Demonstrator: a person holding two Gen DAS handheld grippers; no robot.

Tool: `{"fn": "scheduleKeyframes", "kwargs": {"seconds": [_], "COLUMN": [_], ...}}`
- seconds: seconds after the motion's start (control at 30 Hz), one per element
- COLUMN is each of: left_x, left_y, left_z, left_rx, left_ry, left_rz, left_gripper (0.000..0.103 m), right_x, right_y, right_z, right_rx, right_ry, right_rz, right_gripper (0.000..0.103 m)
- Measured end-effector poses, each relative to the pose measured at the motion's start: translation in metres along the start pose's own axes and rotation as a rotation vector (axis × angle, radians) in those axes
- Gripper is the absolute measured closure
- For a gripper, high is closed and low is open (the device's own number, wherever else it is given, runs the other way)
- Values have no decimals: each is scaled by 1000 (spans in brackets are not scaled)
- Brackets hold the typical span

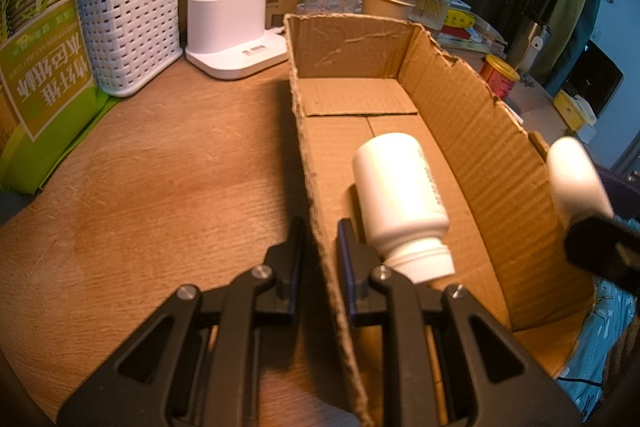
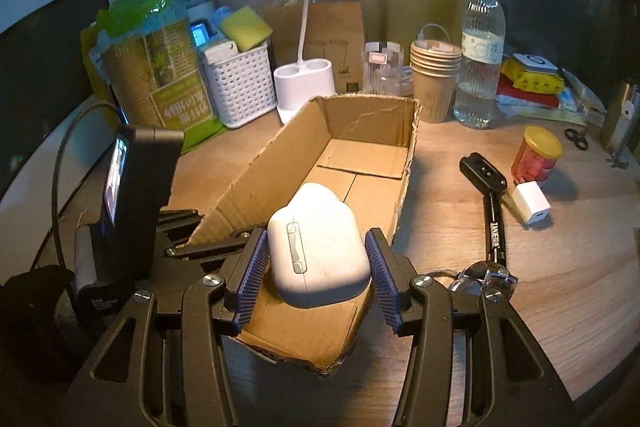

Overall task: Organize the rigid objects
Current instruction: 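Open the right tool to drop the earbud case beside the pill bottle, then move the right tool to the brown-strap wristwatch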

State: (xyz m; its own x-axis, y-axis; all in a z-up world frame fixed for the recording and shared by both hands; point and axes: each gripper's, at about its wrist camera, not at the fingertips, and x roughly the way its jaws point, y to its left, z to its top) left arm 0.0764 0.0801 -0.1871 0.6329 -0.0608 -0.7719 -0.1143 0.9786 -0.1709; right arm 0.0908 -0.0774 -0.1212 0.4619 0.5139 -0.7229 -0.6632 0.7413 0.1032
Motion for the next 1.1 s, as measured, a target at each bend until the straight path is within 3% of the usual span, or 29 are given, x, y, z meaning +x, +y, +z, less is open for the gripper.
{"fn": "scheduleKeyframes", "kwargs": {"seconds": [0.3,0.37,0.43,0.73,1.1], "left_x": [0,0,0,0,0], "left_y": [0,0,0,-1,-1], "left_z": [0,0,0,0,0], "left_rx": [0,0,0,2,2], "left_ry": [0,0,-1,0,0], "left_rz": [0,0,-1,1,1], "left_gripper": [85,85,85,85,85], "right_x": [12,10,9,0,-17], "right_y": [5,4,4,-4,-38], "right_z": [-3,-2,-1,2,4], "right_rx": [-29,-27,-28,-12,42], "right_ry": [53,44,34,9,-33], "right_rz": [-3,0,0,-16,-98], "right_gripper": [50,49,40,39,39]}}
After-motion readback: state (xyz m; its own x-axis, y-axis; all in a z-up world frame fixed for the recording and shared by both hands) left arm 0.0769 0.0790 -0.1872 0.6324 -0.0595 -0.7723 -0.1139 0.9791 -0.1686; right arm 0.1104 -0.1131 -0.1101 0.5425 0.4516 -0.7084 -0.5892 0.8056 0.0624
